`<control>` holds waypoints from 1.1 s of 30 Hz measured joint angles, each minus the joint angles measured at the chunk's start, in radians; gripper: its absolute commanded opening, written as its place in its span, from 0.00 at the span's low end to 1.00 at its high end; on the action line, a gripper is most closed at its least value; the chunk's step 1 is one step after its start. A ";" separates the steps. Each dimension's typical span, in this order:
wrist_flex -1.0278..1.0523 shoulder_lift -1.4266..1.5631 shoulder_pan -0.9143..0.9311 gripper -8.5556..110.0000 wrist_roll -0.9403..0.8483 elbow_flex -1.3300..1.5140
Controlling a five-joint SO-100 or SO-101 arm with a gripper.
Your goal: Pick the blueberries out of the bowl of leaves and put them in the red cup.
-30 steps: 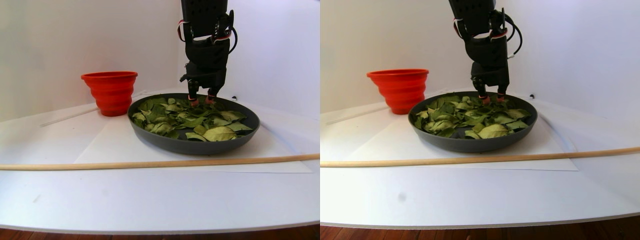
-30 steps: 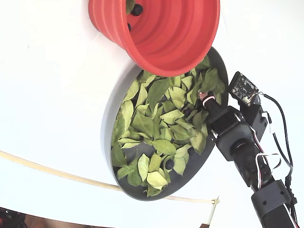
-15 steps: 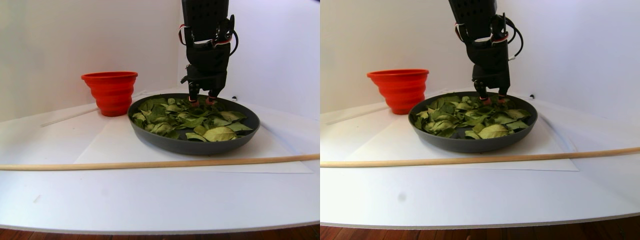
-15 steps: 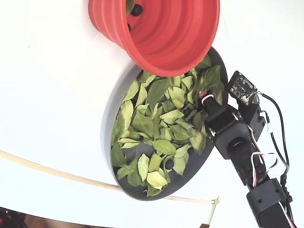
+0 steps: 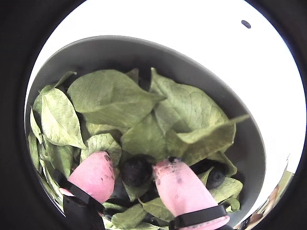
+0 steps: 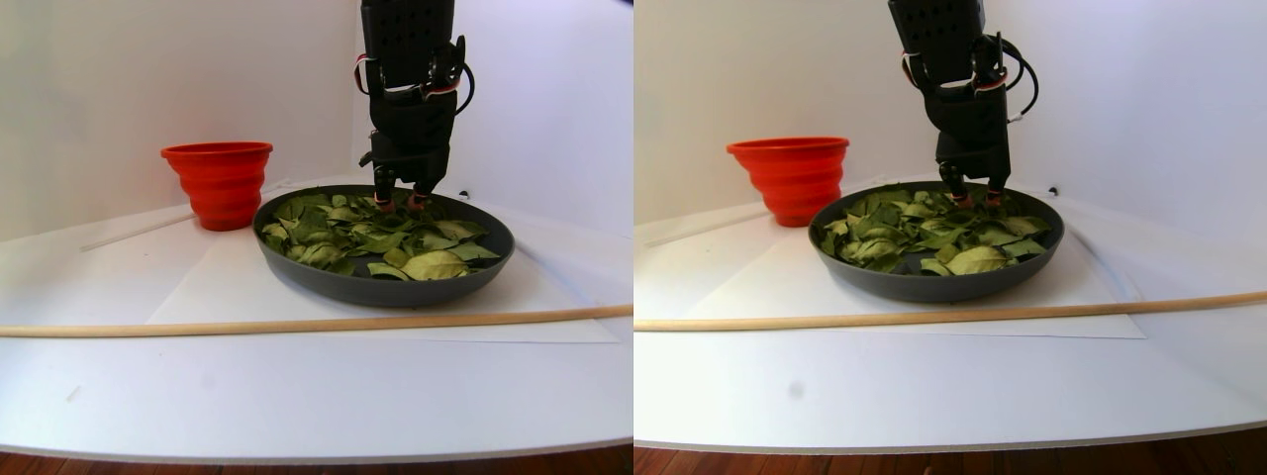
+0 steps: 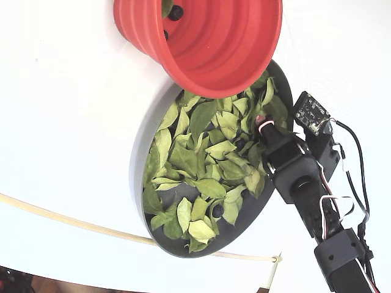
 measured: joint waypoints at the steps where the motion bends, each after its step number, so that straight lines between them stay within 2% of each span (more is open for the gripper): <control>1: 0.000 0.000 0.000 0.21 0.000 0.006; 33: 0.020 -0.012 -0.002 0.15 0.092 0.071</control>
